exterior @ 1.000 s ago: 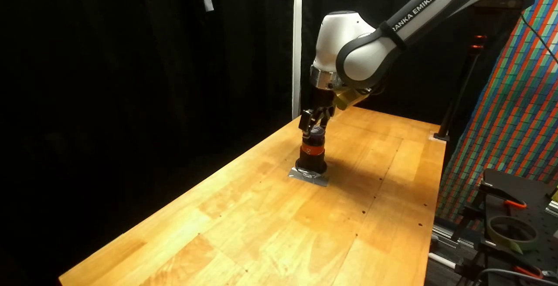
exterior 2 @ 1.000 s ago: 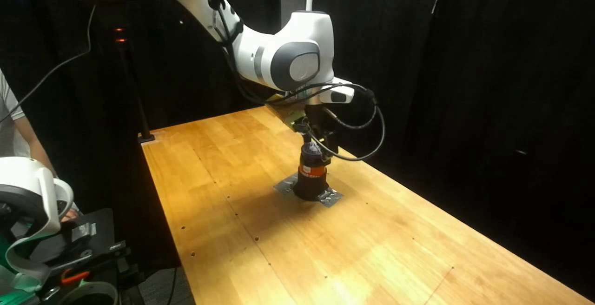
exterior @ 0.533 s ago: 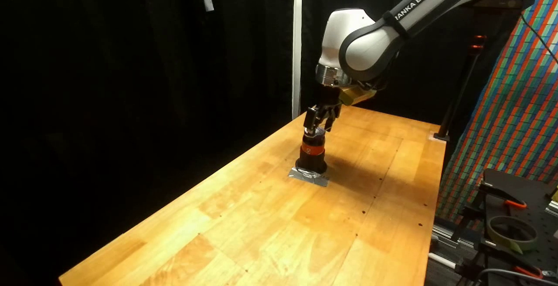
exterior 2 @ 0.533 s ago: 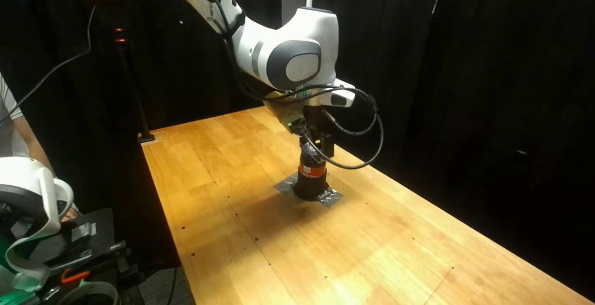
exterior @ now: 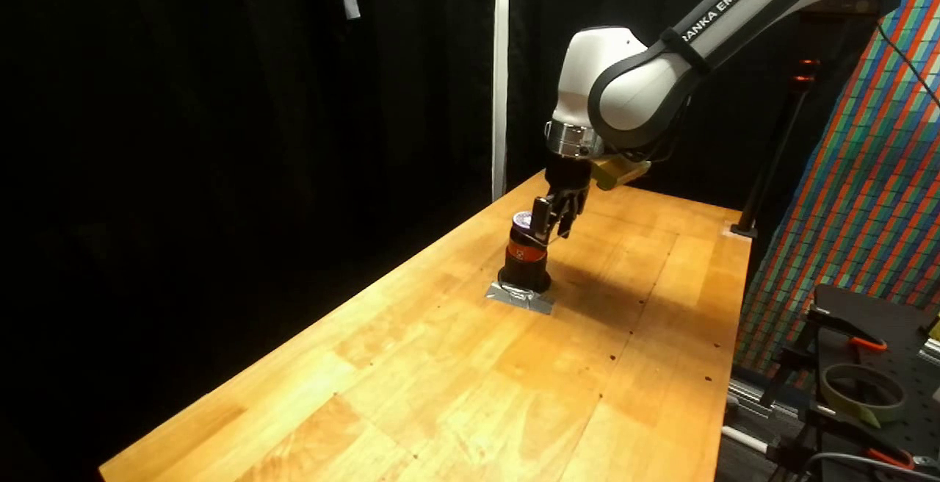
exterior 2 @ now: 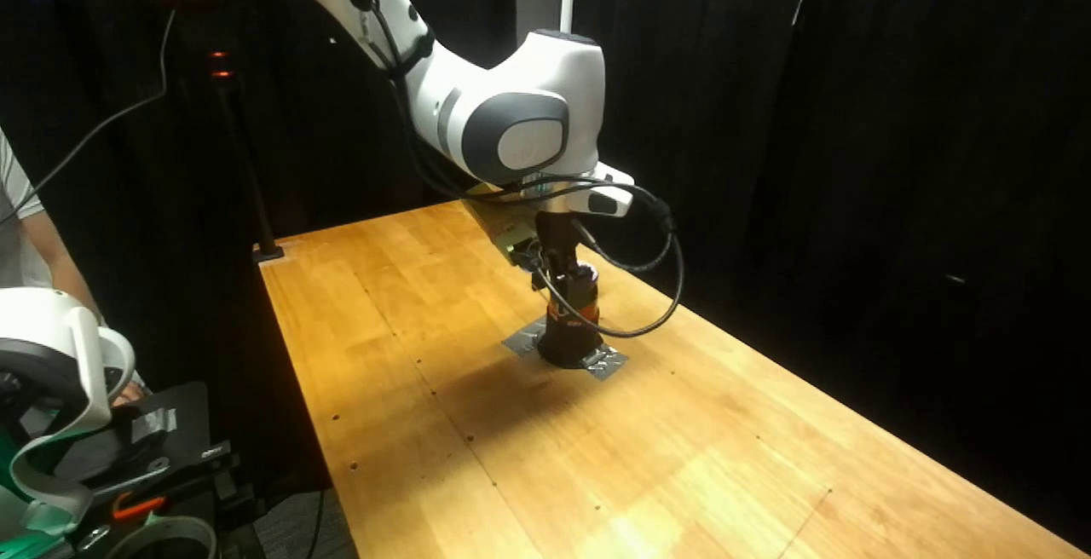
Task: Put the elastic band on the bottom of the brown coffee cup
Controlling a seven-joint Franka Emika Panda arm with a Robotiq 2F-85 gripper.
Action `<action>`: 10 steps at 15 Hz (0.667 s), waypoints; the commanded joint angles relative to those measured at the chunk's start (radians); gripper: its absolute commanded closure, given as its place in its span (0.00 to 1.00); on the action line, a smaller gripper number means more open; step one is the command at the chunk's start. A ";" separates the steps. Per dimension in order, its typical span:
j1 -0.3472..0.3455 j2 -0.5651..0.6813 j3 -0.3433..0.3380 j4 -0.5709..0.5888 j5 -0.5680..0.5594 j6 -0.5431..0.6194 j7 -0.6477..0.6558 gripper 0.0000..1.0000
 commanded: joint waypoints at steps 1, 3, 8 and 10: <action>0.003 -0.120 0.006 -0.163 -0.005 0.118 -0.024 0.51; 0.008 -0.157 0.005 -0.234 -0.009 0.227 -0.022 0.65; 0.014 -0.214 0.009 -0.388 -0.018 0.494 -0.022 0.98; 0.012 -0.214 0.020 -0.433 -0.007 0.611 -0.027 1.00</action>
